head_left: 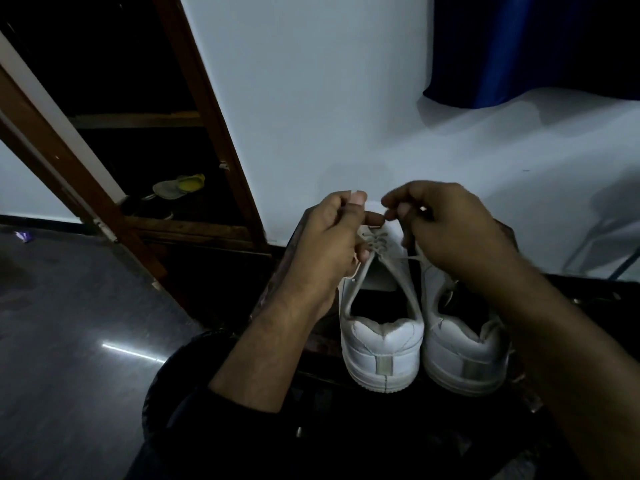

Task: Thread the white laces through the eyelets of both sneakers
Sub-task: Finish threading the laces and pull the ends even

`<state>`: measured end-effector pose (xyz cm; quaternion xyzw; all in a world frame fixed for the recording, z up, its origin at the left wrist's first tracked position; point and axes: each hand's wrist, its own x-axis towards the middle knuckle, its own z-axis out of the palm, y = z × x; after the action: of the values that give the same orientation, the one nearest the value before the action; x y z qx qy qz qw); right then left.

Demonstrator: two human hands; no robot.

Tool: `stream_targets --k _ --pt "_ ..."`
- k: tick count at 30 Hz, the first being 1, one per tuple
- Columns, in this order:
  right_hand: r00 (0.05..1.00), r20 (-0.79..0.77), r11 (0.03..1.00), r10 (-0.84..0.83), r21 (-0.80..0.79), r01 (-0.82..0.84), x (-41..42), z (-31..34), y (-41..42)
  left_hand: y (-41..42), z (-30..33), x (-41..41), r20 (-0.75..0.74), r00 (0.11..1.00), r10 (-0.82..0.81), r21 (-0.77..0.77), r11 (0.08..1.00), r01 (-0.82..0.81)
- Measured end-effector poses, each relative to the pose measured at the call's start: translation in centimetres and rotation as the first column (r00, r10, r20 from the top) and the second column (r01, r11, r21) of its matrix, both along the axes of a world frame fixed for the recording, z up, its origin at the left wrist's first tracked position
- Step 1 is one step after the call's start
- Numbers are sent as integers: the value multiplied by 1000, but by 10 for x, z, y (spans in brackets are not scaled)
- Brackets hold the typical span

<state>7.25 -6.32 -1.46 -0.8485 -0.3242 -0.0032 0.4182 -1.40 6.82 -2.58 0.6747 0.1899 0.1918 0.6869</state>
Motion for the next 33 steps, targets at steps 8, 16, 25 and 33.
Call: stream_targets --k 8,16,25,33 --pt "865 -347 831 363 540 -133 -12 16 0 -6 2 0 8 981 -194 113 975 192" --pt "850 -412 912 328 374 -170 -16 14 7 -10 7 -2 103 988 -115 -100 987 125" --pt "992 -26 978 122 175 -115 -15 7 3 -1 4 5 125 990 62 -230 973 -32" --pt "972 -30 971 233 -52 -234 -18 3 11 8 9 3 292 955 51 -158 987 -5"
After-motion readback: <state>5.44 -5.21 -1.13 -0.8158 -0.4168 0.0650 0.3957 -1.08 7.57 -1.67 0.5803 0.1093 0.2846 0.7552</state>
